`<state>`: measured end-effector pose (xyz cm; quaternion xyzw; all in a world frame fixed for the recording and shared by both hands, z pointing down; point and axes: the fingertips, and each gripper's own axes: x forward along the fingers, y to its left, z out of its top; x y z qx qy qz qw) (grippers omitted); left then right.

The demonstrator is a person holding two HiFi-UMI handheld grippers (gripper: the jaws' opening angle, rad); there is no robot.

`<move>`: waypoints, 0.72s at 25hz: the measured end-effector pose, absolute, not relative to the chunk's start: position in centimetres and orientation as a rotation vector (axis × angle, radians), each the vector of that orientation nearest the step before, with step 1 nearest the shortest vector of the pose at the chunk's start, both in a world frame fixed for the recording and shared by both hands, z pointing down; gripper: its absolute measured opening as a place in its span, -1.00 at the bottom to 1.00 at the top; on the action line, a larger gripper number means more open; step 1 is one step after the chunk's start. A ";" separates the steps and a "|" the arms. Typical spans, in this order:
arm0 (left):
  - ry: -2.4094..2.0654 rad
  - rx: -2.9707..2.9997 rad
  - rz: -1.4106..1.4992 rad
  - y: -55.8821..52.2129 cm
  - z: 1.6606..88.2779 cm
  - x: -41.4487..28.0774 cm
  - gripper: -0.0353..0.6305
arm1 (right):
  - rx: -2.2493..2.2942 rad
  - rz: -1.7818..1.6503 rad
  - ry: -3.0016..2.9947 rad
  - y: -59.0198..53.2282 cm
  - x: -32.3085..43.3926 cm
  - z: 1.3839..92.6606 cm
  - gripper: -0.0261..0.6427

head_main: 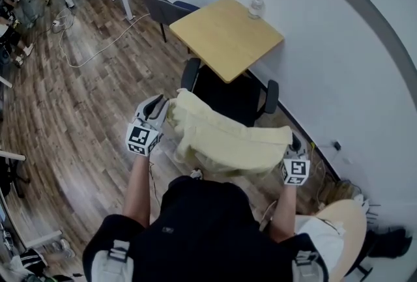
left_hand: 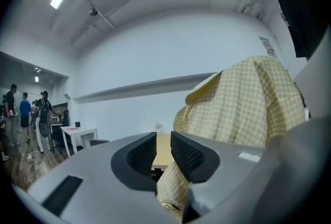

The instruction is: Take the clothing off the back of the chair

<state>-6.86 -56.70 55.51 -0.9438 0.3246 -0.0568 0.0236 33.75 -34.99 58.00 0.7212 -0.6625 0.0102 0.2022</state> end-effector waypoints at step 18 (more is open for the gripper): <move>0.447 -2.960 -0.265 -57.5 54.8 -0.9 -0.56 | 2.066 -0.011 -1.831 -36.1 34.2 57.8 -0.90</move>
